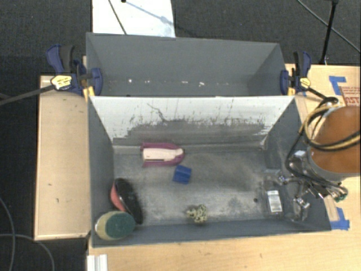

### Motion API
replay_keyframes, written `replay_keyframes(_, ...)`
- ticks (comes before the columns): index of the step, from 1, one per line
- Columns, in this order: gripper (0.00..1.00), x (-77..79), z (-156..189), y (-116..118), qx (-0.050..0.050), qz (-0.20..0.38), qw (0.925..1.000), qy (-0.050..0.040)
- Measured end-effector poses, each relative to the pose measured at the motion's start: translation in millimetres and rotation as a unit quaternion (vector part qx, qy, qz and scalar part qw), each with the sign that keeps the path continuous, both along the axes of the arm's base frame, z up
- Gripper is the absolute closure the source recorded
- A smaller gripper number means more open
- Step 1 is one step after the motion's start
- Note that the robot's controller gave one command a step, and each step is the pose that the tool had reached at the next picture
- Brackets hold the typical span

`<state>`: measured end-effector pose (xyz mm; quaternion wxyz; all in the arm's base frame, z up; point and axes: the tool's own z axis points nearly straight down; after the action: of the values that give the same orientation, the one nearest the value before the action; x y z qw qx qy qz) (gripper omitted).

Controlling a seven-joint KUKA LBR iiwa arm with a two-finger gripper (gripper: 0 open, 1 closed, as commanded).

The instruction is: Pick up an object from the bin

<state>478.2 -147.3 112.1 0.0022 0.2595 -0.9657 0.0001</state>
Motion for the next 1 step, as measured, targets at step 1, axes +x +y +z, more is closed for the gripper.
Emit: replay_keyframes(1,0.00,38.7,49.3,22.9,0.000,0.017,0.9998,-0.0069)
